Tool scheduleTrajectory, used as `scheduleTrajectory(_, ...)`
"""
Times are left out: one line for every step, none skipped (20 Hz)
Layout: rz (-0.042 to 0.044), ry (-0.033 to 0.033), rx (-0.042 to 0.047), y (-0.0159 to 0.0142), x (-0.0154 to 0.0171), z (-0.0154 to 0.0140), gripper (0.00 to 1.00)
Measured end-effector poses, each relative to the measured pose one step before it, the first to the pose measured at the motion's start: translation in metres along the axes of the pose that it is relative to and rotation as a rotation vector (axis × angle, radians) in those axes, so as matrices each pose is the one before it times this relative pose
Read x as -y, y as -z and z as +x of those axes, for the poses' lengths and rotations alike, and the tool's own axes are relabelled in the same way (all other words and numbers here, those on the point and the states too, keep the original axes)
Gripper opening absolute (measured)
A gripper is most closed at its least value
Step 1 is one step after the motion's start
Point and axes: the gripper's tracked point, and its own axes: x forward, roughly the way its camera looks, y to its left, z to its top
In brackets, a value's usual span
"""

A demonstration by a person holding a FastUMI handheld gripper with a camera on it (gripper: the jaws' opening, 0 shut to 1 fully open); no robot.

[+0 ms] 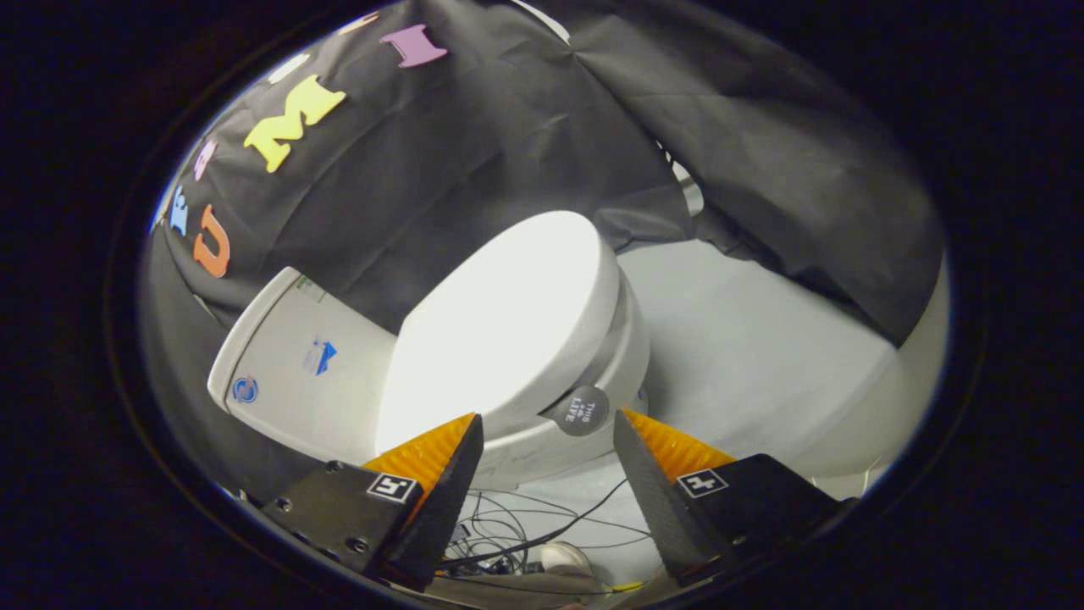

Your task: Open the toilet lid.

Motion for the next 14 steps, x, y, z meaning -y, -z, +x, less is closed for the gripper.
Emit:
scheduleTrajectory(0.02561,0.00755,-0.01126,0.00392,0.0095,0.00564,0.93)
scheduleTrajectory(0.02736,-0.00097,-0.01492,0.00282,0.00719,0.00552,0.9)
scheduleTrajectory(0.03134,0.00335,-0.0133,0.00338,0.00739,0.00523,0.87)
scheduleTrajectory(0.0275,-0.01282,-0.00981,0.00038,0.00383,0.00447,0.86)
scheduleTrajectory(0.02809,-0.00898,0.00013,-0.00231,0.00244,0.00305,0.83)
scheduleTrajectory(0.02621,-0.01191,-0.00011,-0.00165,0.00157,0.00512,0.82)
scheduleTrajectory(0.02944,-0.00891,0.00606,-0.00141,0.00089,0.00564,0.8)
scheduleTrajectory(0.03277,-0.0102,-0.00414,0.00103,0.00216,0.00335,0.78)
scheduleTrajectory(0.0278,-0.01483,-0.03069,0.00766,0.00191,0.00101,0.75)
scheduleTrajectory(0.0118,-0.01291,-0.02563,0.00525,0.0007,0.00201,0.72)
scheduleTrajectory(-0.00402,-0.00303,0.00299,-0.00058,0.0013,0.00311,0.66)
scheduleTrajectory(0.00327,-0.01425,0.02313,-0.0066,-0.00179,0.00106,0.65)
scheduleTrajectory(0.01381,-0.02015,0.0223,-0.00615,-0.00538,-0.00111,0.61)
scheduleTrajectory(0.01346,-0.01889,0.01361,-0.00558,-0.00517,-0.00086,0.59)
